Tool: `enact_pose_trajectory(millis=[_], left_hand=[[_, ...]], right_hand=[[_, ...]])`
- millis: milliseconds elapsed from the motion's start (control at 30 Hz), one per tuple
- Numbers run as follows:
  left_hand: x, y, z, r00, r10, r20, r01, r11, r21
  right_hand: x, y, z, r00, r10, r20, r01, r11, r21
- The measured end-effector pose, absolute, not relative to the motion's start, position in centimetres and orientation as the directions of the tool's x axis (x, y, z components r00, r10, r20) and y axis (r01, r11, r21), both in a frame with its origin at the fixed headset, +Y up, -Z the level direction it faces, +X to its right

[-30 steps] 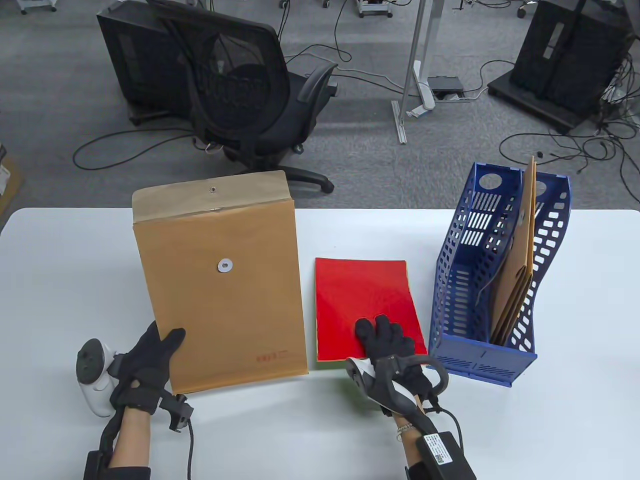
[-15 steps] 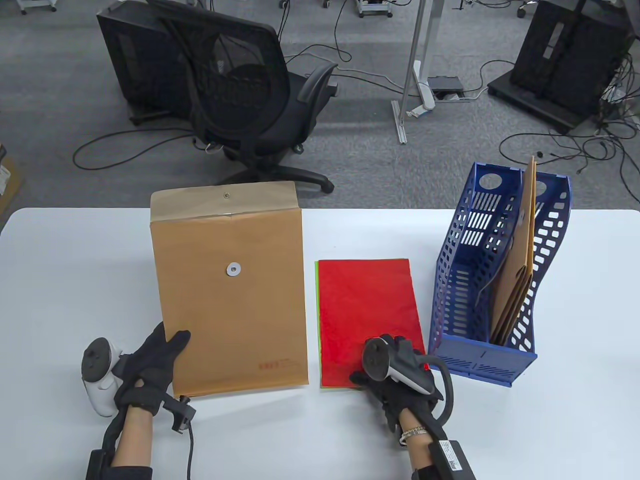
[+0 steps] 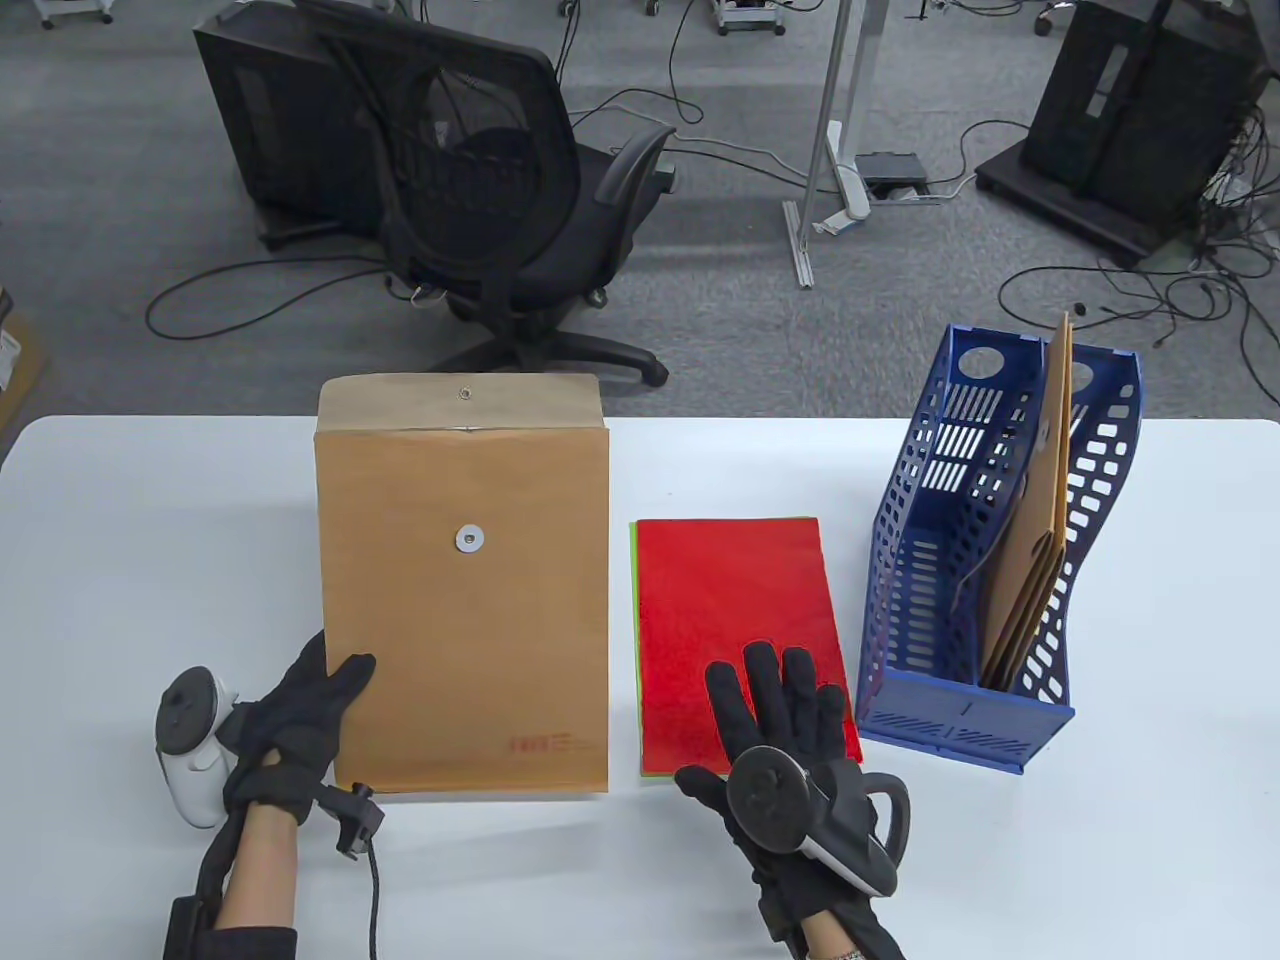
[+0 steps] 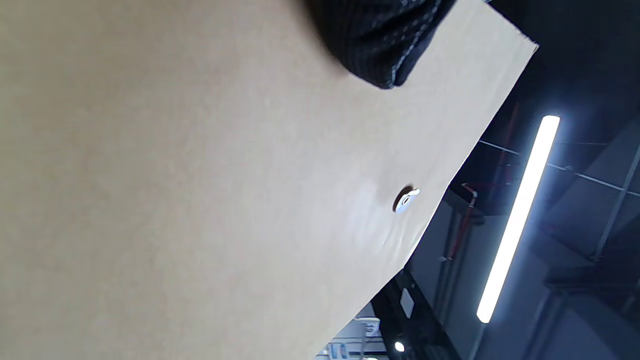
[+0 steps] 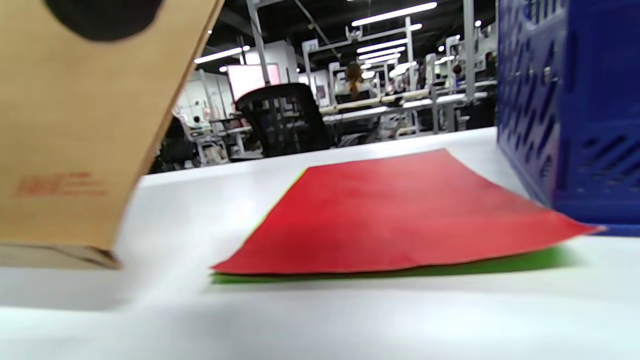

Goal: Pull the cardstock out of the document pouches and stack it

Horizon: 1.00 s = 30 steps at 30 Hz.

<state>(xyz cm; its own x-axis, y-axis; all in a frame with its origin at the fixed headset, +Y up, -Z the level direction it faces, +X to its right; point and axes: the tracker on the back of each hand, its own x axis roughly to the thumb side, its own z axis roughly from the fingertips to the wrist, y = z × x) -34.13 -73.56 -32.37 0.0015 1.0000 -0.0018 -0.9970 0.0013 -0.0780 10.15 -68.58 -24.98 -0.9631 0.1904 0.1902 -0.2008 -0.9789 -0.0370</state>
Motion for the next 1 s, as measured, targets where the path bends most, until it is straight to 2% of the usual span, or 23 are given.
enact_pose_trajectory(millis=[100, 200, 533, 667, 767, 867, 1000], left_hand=[[-36.0, -72.4, -33.0, 0.080, 0.995, -0.058, -0.996, 0.077, -0.053], [-37.8, -72.0, -33.6, 0.111, 0.987, -0.117, -0.993, 0.113, 0.016], [-41.3, -75.7, -34.6, 0.170, 0.881, -0.442, -0.966, 0.237, 0.102], [-42.4, -76.2, -34.4, 0.286, 0.745, -0.602, -0.881, 0.451, 0.140], [-42.6, -76.0, -34.4, 0.348, 0.617, -0.706, -0.804, 0.584, 0.114], [-42.6, -75.9, -34.5, 0.429, 0.547, -0.719, -0.712, 0.695, 0.104], [-42.2, -75.7, -34.6, 0.467, 0.486, -0.738, -0.650, 0.755, 0.086]], right_hand=[[10.4, -69.0, -25.3, -0.977, 0.137, 0.163, -0.144, -0.989, -0.033], [10.5, -69.2, -25.3, -0.979, 0.135, 0.155, -0.143, -0.989, -0.038], [10.4, -69.2, -25.2, -0.979, 0.126, 0.161, -0.134, -0.990, -0.038], [10.4, -69.4, -25.3, -0.977, 0.143, 0.160, -0.149, -0.989, -0.023], [10.2, -69.5, -25.3, -0.977, 0.132, 0.169, -0.137, -0.990, -0.016], [10.1, -69.6, -25.3, -0.976, 0.129, 0.174, -0.133, -0.991, -0.008], [10.2, -69.6, -25.4, -0.976, 0.137, 0.171, -0.140, -0.990, -0.004]])
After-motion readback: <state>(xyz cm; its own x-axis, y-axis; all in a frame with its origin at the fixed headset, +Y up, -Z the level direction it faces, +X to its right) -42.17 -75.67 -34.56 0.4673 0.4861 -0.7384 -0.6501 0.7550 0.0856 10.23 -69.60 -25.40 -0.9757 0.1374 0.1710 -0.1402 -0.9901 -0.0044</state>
